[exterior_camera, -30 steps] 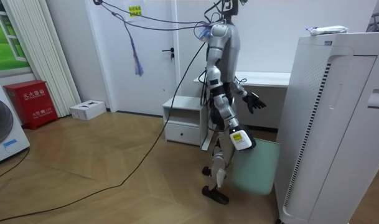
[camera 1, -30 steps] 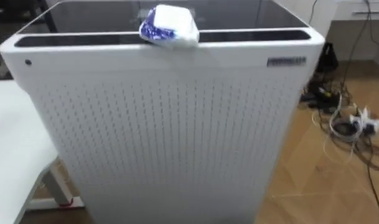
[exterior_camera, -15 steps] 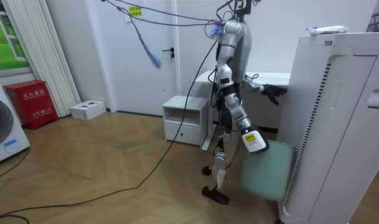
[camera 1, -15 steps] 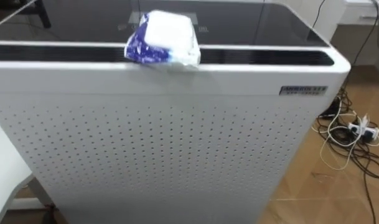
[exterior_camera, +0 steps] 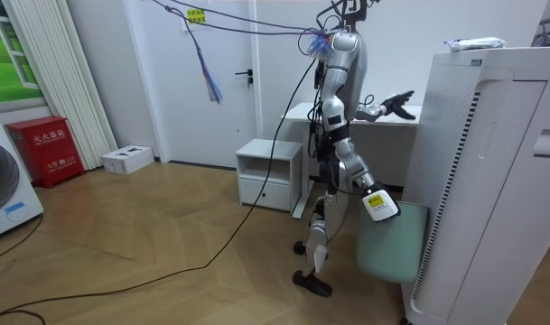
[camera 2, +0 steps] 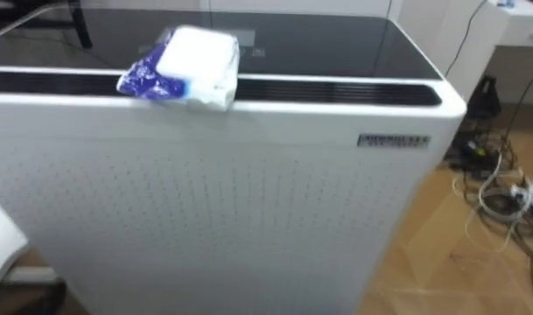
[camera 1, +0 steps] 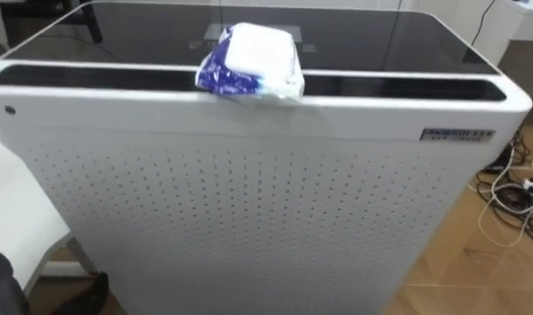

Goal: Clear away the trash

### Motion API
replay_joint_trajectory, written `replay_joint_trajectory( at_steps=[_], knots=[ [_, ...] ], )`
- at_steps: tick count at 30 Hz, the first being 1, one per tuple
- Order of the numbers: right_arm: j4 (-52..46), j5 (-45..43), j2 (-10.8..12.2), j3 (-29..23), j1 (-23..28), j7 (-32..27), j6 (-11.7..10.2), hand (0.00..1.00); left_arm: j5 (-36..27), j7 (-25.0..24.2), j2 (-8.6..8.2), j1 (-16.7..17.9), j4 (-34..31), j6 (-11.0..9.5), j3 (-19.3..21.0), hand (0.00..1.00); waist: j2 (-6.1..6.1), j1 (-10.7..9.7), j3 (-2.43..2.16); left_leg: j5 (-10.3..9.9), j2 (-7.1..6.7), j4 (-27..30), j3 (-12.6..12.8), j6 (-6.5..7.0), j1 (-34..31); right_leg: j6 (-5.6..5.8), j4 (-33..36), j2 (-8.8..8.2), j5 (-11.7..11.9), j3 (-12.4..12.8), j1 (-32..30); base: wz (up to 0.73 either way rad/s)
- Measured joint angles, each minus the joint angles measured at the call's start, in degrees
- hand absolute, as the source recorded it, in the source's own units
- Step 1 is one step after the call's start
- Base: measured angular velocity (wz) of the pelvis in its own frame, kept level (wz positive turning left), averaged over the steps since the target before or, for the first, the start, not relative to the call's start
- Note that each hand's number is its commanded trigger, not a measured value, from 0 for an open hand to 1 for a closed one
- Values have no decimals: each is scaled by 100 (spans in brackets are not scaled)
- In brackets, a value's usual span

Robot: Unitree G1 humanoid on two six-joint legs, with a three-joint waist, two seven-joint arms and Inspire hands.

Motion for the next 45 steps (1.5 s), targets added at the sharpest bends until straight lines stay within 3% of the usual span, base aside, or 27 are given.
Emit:
replay_joint_trajectory(
  at_steps=[7,11,19,25,40,43,45],
  knots=[
    [-49,-72,-45,-1,42,-6,2,100,2,148,-2,-2,-606,-95,186,0,-90,155,38,1,9,-118,-91,-1,192,1,-6,15,-1,-101,133,4],
    [-48,-133,-47,-1,135,-54,2,100,8,195,0,0,-1086,-94,202,0,-111,180,29,0,-6,-146,-105,-1,195,2,-5,8,0,-160,135,6],
    [-48,-208,-49,9,181,28,2,100,624,268,49,-3,-1970,-92,150,0,-47,134,21,0,-32,-138,-193,0,191,20,-4,2,11,-243,181,5],
    [-66,-191,-50,13,274,28,2,100,868,182,70,-96,-2708,-98,143,0,34,66,-23,0,-44,-126,-275,0,202,28,27,-7,26,-290,223,9],
    [-68,-222,-57,9,271,91,1,100,1980,24,187,-376,-4008,-162,154,0,82,-14,10,2,-65,-89,-224,1,191,33,196,-23,28,-215,116,-2],
    [-50,-222,-57,9,259,208,0,100,2292,-93,186,-591,-4067,-152,129,0,98,-48,24,3,-65,-57,-216,1,194,33,194,-23,28,-147,115,-4],
    [-33,-302,-60,2,217,298,0,100,2494,-245,197,-747,-4102,-146,39,0,125,-172,38,3,-71,-58,-235,1,193,35,183,-27,29,-148,135,5]
  ],
)
